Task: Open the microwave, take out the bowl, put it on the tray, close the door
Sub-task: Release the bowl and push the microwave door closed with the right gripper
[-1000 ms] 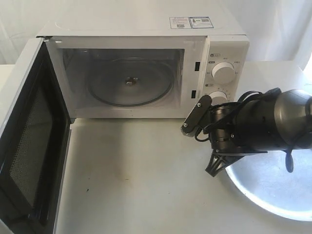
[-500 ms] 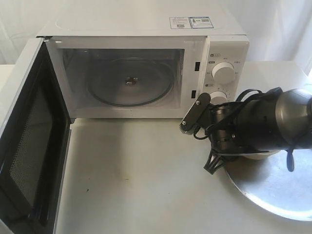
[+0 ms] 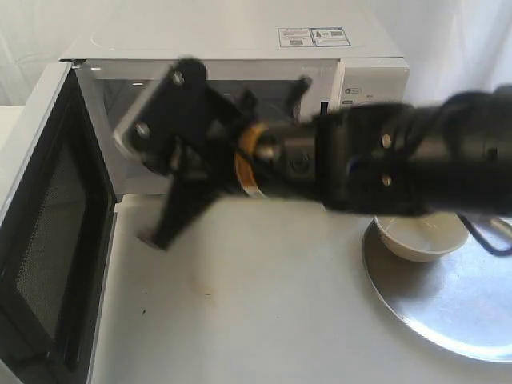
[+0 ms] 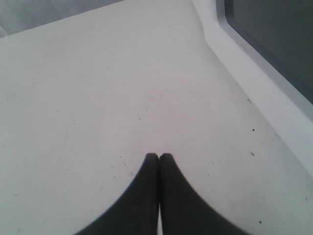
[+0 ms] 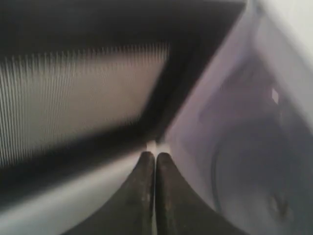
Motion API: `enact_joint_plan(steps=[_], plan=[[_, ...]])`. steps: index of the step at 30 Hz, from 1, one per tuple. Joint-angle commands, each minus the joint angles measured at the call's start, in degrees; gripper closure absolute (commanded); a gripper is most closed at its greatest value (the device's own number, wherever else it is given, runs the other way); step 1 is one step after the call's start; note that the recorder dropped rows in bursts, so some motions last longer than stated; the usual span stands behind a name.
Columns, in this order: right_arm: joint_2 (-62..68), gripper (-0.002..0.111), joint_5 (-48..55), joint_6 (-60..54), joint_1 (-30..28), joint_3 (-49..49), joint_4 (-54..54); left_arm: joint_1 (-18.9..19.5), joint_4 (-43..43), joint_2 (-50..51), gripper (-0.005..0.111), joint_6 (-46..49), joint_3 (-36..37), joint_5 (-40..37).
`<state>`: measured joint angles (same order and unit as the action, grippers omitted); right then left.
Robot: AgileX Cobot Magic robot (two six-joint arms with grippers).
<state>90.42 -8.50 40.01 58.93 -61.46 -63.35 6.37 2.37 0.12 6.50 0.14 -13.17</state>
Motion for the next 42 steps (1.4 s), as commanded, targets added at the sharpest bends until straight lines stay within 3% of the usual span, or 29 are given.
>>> enact_joint_plan(steps=[1, 6, 11, 14, 17, 25, 30, 35, 42], plan=[[2.74, 0.108, -7.93, -2.94, 3.04, -13.00, 9.38, -0.18, -0.46, -0.12, 0.107, -0.22, -0.14, -0.15], [11.17, 0.108, -15.58, -12.96, 8.51, -26.04, 9.97, -0.18, -0.46, -0.12, 0.107, -0.22, -0.14, -0.15], [21.22, 0.108, -14.82, -43.28, 14.57, -33.64, 9.97, -0.18, -0.46, -0.12, 0.107, -0.22, -0.14, -0.15], [26.01, 0.108, -10.07, -60.20, 16.70, -35.65, 9.97, -0.18, -0.46, -0.12, 0.107, -0.22, -0.14, -0.15], [28.12, 0.108, 0.18, -68.71, 17.69, -36.51, 9.84, -0.18, -0.46, -0.12, 0.107, -0.22, -0.14, -0.15], [24.90, 0.108, 20.77, -69.41, 14.00, -37.29, 8.99, -0.18, -0.46, -0.12, 0.107, -0.22, -0.14, -0.15], [22.95, 0.108, 43.26, -67.71, 10.55, -37.29, 3.11, -0.18, -0.46, -0.12, 0.107, -0.22, -0.14, -0.15], [23.07, 0.108, 56.37, -54.29, 7.15, -37.29, -6.98, -0.18, -0.46, -0.12, 0.107, -0.22, -0.14, -0.15], [23.07, 0.108, 61.91, -34.53, 2.50, -37.29, -17.55, -0.18, -0.46, -0.12, 0.107, -0.22, -0.14, -0.15]])
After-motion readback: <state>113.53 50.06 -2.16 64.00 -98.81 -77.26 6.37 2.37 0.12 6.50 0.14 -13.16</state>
